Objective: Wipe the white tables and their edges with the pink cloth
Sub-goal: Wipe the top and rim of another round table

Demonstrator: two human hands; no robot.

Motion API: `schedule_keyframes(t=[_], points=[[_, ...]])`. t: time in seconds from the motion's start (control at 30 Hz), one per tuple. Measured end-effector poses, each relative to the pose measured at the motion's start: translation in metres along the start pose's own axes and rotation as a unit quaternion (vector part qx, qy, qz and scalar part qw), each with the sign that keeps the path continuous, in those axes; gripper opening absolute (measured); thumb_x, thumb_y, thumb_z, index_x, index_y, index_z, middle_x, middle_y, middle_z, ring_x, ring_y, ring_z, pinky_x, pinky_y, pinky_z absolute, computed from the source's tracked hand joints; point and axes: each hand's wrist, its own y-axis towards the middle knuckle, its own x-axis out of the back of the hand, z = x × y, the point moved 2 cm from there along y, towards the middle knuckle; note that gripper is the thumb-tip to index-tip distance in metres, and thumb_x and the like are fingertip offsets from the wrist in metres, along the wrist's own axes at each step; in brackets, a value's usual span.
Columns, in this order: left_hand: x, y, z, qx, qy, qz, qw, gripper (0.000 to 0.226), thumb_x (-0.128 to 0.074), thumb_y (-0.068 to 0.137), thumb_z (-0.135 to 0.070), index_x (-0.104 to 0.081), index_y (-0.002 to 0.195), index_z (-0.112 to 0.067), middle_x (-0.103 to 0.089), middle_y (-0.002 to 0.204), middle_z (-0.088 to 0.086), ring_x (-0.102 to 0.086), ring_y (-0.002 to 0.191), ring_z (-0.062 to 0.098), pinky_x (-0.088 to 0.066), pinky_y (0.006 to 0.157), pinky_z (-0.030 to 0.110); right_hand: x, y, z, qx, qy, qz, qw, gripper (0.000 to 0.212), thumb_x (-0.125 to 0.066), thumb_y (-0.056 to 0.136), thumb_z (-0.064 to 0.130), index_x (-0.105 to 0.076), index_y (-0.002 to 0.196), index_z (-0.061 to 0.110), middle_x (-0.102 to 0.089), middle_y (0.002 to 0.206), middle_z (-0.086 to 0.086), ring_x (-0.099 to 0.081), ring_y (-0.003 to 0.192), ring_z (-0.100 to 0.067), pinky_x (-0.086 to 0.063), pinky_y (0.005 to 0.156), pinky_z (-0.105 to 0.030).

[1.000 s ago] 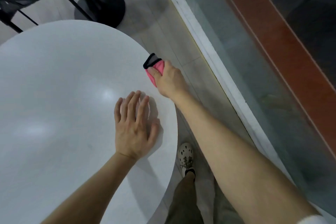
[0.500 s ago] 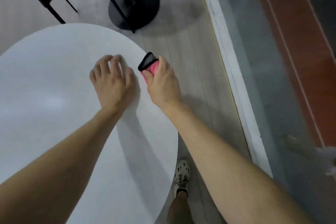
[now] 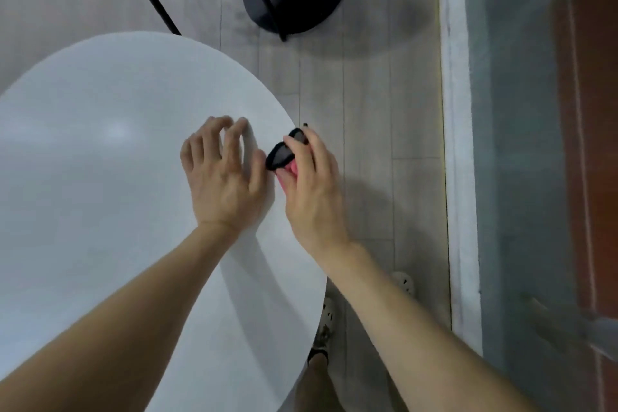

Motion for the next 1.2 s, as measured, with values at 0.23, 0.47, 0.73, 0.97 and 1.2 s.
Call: schedule_keyframes(t=[0.23,0.47,0.73,0.97,1.2], points=[[0.003,0.003,-0.002,0.009,0.0,0.013,1.0,0.046,-0.057,0.099,-0.03,-0.06,0.141,-0.013,-0.054,0.144,0.01,-0.049,0.142,0.034,-0.032,0.119,0.054,0.01,0.024,0.001,-0.038,0.07,0.07,0.994,0.058,-0.057,0.11,0.034,-0.039,0.16,0.009,-0.044,0.163,-0.011,-0.047,0.146,-0.029,-0.045,0.118,-0.046],[0.006,0.002,-0.003,0.013,0.001,0.007,1.0,0.046,-0.057,0.101,-0.033,-0.061,0.142,-0.011,-0.055,0.145,0.012,-0.05,0.14,0.036,-0.033,0.119,0.055,-0.003,0.054,0.007,0.011,-0.013,0.071,0.997,0.059,-0.06,0.11,0.03,-0.042,0.158,0.001,-0.049,0.156,-0.015,-0.05,0.137,-0.033,-0.046,0.116,-0.042],[0.009,0.003,-0.006,0.024,0.003,0.026,0.999,0.051,-0.052,0.103,-0.037,-0.06,0.146,-0.011,-0.055,0.148,0.014,-0.047,0.144,0.037,-0.031,0.12,0.058,-0.018,0.108,0.023,0.033,-0.058,0.116,0.991,0.054,-0.052,0.11,0.032,-0.044,0.155,0.003,-0.05,0.154,-0.014,-0.048,0.136,-0.034,-0.044,0.115,-0.048],[0.009,0.002,-0.004,0.022,0.002,0.04,0.999,0.049,-0.052,0.102,-0.031,-0.061,0.145,-0.009,-0.055,0.149,0.016,-0.046,0.147,0.04,-0.03,0.121,0.059,0.005,0.069,0.014,0.036,-0.062,0.121,0.99,0.059,-0.057,0.11,0.031,-0.039,0.158,0.002,-0.047,0.155,-0.014,-0.049,0.135,-0.032,-0.046,0.115,-0.041],[0.007,-0.001,-0.004,0.028,-0.001,0.037,0.999,0.052,-0.053,0.101,-0.031,-0.061,0.146,-0.006,-0.056,0.15,0.019,-0.046,0.149,0.04,-0.032,0.121,0.062,-0.029,0.137,0.031,0.067,-0.086,0.187,0.976,0.057,-0.058,0.109,0.028,-0.04,0.155,0.0,-0.048,0.151,-0.018,-0.049,0.135,-0.036,-0.043,0.113,-0.043]])
